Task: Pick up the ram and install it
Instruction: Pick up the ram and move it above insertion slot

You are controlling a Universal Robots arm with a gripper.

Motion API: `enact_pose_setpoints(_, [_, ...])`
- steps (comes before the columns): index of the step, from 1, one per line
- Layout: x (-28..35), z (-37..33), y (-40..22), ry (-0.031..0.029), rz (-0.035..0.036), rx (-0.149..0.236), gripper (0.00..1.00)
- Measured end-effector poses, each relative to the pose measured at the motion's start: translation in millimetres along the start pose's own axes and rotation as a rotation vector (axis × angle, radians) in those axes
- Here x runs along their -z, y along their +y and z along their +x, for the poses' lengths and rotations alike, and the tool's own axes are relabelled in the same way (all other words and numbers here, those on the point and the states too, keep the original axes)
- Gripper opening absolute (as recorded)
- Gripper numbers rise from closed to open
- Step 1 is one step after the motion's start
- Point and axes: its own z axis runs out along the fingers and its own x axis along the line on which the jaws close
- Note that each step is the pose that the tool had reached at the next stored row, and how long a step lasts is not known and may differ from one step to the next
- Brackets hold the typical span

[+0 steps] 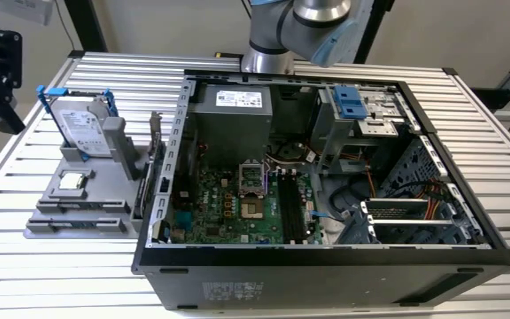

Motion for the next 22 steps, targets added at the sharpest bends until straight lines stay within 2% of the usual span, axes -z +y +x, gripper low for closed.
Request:
enact_pose_setpoints(6, [0.0,0.0,-0.1,0.0018,-0.0027,0.110,0.00])
enact_pose_setpoints(13, [-0.1,0.0,-0.2,0.0018,0.0075,0.218,0.00])
enact_pose_setpoints(18, [0.0,0.0,0.0,0.0024,0.0067,0.264,0.00])
enact_pose_setpoints(22, [-0.1,0.0,-0.1,0.0024,0.0066,0.268,0.00])
